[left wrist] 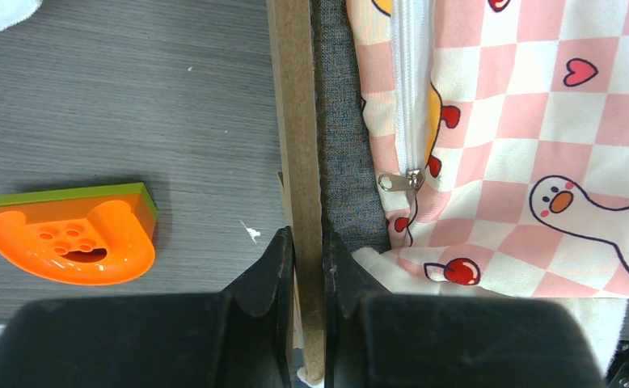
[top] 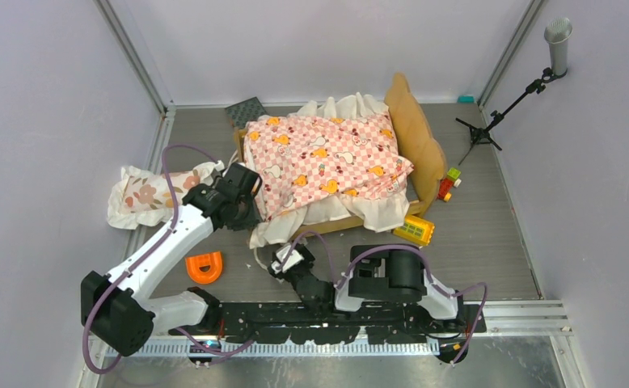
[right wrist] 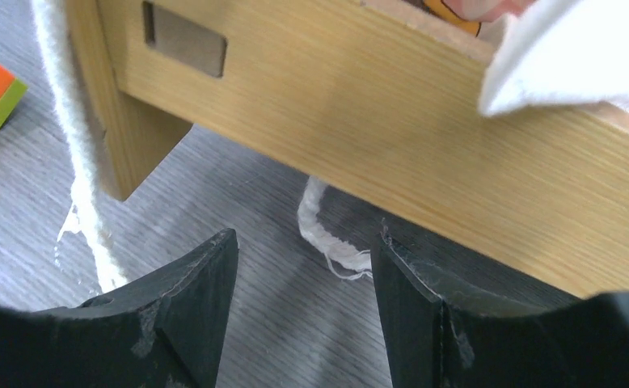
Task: Set up the pet bed
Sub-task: Cross the ropes on the bed frame.
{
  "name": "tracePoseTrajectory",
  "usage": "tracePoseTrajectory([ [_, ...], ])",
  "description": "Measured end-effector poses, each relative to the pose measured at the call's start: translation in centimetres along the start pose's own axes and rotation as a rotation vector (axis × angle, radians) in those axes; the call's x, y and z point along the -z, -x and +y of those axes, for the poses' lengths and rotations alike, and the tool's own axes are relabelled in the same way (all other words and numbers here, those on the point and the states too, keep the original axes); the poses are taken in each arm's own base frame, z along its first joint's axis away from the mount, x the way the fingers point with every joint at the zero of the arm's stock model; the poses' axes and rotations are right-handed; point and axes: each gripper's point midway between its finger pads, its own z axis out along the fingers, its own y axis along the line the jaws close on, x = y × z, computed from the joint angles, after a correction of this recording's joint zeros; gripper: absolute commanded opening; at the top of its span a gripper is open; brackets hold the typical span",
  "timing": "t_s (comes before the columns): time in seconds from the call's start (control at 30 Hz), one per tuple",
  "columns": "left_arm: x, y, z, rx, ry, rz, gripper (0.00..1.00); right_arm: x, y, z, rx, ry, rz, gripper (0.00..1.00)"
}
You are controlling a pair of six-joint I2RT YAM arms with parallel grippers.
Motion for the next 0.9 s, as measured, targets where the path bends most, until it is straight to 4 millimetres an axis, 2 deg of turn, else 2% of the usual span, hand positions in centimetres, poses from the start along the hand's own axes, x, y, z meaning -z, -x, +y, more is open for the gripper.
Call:
tracePoseTrajectory([
  [0.2,0.0,-0.1,0.1,-0.006,0.005,0.005,0.00,-1.2,0.5,-0.3,-0.023,-0.039,-0.010,0.65],
  [0.3,0.0,-0.1,0.2,-0.005,0.005,0.003,0.00,-1.5,0.4,-0.3,-0.025,-0.049,-0.010,0.60],
  [0.47,0.0,-0.1,0.2,-0.006,0.005,0.004,0.00,-2.1,0.1,-0.6,-0.024,-0.063,-0.007,0.35],
  [0.57,0.0,-0.1,0.2,-0.006,0.005,0.004,0.00,-2.3,0.0,-0.7,-0.031,-0.065,-0.006,0.09],
  [0.63,0.0,-0.1,0.2,-0.005,0.005,0.005,0.00,-2.1,-0.2,-0.7,-0.036,-0.054,-0.005,0.01],
  [0.77,0.0,-0.1,0.2,-0.005,0.004,0.003,0.00,-0.7,-1.6,-0.9,-0.024,-0.011,0.023,0.01],
  [0.9,-0.5,-0.8,0.4,0.002,0.002,0.012,0.00,1.9,-2.5,-0.5,-0.001,0.056,0.046,0.01],
])
